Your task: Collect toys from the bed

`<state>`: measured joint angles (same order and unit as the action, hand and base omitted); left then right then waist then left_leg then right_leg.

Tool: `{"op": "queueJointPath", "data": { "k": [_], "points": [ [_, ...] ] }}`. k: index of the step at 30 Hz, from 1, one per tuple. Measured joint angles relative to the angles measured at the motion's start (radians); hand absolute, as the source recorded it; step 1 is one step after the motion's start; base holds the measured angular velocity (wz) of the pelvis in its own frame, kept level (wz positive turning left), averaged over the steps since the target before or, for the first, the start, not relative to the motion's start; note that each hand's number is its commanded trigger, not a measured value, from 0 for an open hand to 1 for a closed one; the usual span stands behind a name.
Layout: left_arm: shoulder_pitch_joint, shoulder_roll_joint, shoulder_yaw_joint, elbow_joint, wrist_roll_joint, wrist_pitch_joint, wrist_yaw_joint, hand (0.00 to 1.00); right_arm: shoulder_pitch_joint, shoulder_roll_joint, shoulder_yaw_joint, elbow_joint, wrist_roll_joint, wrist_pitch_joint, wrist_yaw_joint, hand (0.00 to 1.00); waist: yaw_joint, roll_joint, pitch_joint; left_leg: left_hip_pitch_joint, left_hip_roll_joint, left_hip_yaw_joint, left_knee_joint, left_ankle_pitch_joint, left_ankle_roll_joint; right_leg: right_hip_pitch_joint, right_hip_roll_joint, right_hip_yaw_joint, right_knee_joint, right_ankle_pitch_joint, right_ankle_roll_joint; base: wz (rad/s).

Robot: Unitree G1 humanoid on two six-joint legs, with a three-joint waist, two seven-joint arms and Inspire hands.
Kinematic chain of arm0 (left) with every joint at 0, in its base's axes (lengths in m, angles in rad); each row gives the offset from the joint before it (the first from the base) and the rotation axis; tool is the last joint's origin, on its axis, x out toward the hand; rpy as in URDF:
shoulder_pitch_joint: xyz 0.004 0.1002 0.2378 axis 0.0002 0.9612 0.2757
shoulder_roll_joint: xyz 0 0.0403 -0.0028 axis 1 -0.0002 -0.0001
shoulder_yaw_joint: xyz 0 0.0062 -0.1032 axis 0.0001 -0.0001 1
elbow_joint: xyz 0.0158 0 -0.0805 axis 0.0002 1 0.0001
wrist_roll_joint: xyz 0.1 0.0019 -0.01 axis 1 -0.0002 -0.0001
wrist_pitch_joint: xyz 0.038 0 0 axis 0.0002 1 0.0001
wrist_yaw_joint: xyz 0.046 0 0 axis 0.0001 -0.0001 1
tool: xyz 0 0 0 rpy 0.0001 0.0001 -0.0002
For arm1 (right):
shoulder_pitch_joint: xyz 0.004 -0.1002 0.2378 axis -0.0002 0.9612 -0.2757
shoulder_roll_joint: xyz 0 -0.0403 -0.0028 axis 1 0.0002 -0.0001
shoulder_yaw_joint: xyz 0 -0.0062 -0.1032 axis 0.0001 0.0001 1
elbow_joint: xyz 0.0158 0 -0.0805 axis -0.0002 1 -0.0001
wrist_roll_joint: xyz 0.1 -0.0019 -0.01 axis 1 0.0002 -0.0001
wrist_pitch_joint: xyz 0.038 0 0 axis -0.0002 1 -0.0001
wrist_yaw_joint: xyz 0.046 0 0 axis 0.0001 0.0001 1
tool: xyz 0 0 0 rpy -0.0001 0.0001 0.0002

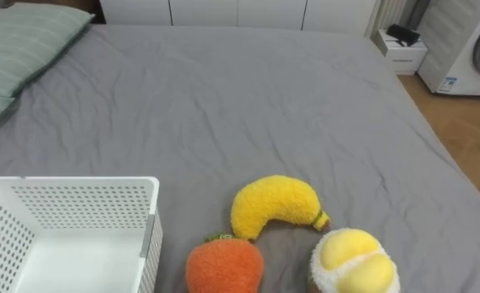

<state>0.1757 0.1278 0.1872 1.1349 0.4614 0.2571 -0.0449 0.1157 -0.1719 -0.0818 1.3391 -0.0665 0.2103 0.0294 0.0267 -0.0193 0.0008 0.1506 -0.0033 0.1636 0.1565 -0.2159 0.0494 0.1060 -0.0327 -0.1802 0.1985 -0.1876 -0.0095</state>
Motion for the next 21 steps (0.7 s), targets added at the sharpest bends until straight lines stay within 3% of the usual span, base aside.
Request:
{"op": "queueJointPath", "data": {
  "k": [6,11,15,21],
  "points": [
    [0.009,0.006,0.095,-0.017,0.001,-0.003,0.000,0.00,0.042,-0.005,-0.183,-0.001,0.199,0.001,-0.055,0.00,-0.050,-0.019,0.0002,0.000,0.001,0.007,-0.008,0.001,-0.001,-0.005,0.003,0.009,-0.001,0.000,-0.001,-0.04],
    [0.034,0.027,0.126,-0.041,0.002,0.002,0.000,0.00,0.033,-0.049,-0.309,-0.026,0.417,0.006,-0.106,0.00,-0.074,-0.046,0.0050,-0.004,0.007,0.043,-0.011,0.002,-0.003,-0.031,0.010,0.043,0.008,0.003,-0.003,-0.20],
    [0.036,0.039,0.131,-0.036,0.000,0.000,0.000,0.00,0.003,-0.096,-0.359,-0.078,0.519,-0.019,-0.145,0.00,-0.079,-0.057,0.0058,-0.006,0.008,0.053,-0.012,0.002,-0.002,-0.040,0.009,0.043,0.006,0.010,-0.004,-0.10],
    [0.039,0.042,0.108,-0.041,0.000,-0.009,0.000,0.00,-0.050,-0.112,-0.379,-0.337,0.662,-0.054,-0.182,0.00,-0.079,-0.050,0.0013,-0.020,0.010,0.062,-0.005,0.004,-0.003,-0.059,0.012,0.050,0.004,0.020,-0.006,-0.03]
  ]
}}
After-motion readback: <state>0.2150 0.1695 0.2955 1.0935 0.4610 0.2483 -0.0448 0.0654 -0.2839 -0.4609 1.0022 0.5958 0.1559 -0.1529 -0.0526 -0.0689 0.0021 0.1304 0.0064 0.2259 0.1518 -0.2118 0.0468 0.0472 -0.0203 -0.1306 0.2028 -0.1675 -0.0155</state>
